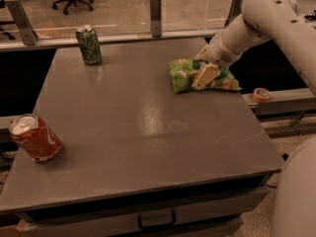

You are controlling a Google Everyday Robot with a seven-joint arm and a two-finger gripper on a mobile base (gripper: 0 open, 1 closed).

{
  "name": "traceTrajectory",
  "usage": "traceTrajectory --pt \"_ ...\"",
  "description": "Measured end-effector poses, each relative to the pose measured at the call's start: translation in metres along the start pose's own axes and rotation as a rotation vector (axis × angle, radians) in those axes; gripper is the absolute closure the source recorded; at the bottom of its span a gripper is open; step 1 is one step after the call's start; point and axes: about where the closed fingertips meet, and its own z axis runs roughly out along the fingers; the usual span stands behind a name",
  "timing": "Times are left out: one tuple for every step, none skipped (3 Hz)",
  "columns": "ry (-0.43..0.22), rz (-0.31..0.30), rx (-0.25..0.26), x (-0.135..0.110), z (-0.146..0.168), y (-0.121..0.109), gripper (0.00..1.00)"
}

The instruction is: Move green rice chip bag near green can

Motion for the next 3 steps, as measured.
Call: traceTrajectory --pt "0.0 0.0 0.0 -0.001 -0.002 -0.001 0.88" --pt "-0.034 -0.007 0.034 -0.022 -0.03 0.002 1.0" --pt "-0.081 -0.026 0.131 -0.052 -0.083 -0.003 1.0"
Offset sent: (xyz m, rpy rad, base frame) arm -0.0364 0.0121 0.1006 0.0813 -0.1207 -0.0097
